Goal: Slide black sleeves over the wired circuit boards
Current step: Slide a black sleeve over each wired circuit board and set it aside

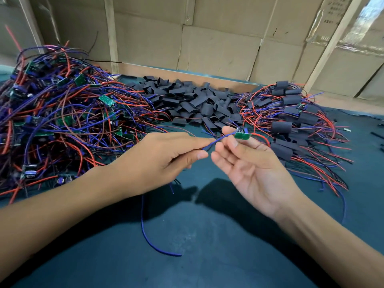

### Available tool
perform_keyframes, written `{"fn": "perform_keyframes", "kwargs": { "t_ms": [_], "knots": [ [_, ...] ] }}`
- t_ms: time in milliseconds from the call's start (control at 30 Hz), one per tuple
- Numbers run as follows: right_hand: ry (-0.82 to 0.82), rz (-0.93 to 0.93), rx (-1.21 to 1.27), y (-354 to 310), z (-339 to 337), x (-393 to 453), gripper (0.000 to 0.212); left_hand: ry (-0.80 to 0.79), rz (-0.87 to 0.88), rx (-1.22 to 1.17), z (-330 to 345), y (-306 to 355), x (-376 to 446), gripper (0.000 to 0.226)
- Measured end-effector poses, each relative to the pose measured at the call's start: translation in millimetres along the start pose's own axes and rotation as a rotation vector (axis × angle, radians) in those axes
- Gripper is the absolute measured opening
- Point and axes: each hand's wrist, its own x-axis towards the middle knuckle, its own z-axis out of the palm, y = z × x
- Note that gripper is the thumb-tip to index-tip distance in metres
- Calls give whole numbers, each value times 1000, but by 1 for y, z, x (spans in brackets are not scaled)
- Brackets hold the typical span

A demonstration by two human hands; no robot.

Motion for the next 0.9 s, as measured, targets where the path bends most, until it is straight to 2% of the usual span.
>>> {"fn": "perform_keyframes", "kwargs": {
  "t_ms": [167, 300, 400, 500, 567, 633, 733, 800, 900],
  "knots": [
    [-31, -10, -223, 10, 7, -3, 16, -41, 83, 195, -8, -1, -4, 26],
    [-10, -93, -296, 13, 12, -4, 15, -51, 27, 174, -8, 11, -1, 33],
    [69, -145, -293, 6, 13, -2, 22, -48, -90, 68, -9, 3, 6, 42],
    [240, -186, -336, 0, 9, 0, 18, 16, -365, -62, -11, -33, 38, 44],
    [328, -189, -352, -2, 5, 1, 17, -85, -416, 81, -10, -67, 64, 27],
    [374, -190, -352, -2, 2, 1, 18, -317, -352, 301, -5, -96, 83, 14],
    [394, -217, -349, -4, -1, 1, 19, -651, -362, 485, 7, -128, 92, 20],
    [382, -226, -345, -5, -2, 1, 20, -734, -400, 513, 16, -139, 92, 22],
    [404, -236, -352, -5, 0, 1, 20, -700, -427, 478, 25, -151, 90, 29]
  ]
}}
